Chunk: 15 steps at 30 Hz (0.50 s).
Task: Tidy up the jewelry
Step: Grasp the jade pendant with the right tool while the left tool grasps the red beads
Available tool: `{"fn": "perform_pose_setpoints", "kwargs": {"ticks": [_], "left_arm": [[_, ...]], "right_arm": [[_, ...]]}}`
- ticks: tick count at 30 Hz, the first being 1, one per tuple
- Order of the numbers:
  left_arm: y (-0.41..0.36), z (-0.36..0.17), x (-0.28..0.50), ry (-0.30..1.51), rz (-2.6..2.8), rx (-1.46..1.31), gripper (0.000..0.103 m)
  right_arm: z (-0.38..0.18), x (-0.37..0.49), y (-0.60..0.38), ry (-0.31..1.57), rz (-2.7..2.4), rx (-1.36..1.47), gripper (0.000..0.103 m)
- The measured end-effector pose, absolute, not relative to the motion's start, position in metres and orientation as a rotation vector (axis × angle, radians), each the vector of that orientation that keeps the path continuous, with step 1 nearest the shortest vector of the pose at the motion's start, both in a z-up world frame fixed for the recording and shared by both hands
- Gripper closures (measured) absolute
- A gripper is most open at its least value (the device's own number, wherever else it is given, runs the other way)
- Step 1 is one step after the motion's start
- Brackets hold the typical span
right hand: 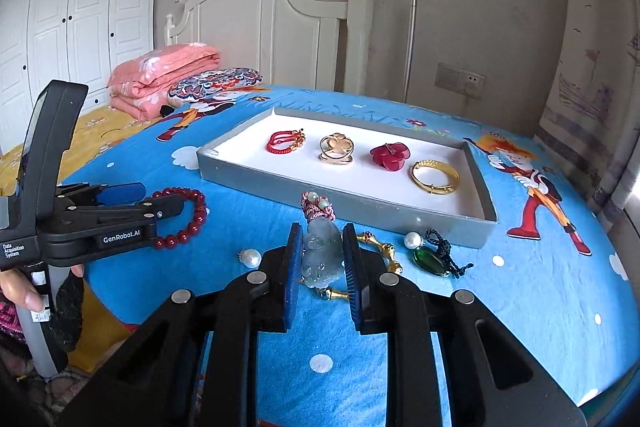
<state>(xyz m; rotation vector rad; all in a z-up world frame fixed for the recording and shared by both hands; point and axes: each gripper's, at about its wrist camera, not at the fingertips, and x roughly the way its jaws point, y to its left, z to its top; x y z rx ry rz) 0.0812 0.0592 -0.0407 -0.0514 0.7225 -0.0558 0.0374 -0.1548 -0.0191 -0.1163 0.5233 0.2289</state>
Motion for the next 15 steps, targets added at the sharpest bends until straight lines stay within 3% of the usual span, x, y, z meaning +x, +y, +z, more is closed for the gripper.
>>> {"fn": "perform_pose_setpoints", "kwargs": {"ticks": [6,10,13,15], "left_arm": [[0.045,-0.045,0.071,0.711,-0.117,-0.019,0.045],[0.024,-0.045,0.055,0.717,-0.219,-0.002,0.051],[0.009,-0.043,0.042,0.718,-0.289,0.027,0.064],[0.011,-0.041,0.042,0.702,-0.265,0.026,0.065]], "right_arm": [[-0.021,0.037,-0.147,0.518,0.232,-0.139,0.082],[-0.019,0.036,-0.149,0.514,0.223,-0.137,0.082],[-0.019,0.036,-0.15,0.514,0.221,-0.134,0.082],[-0.019,0.036,-0.15,0.514,0.22,-0.133,0.082]]}}
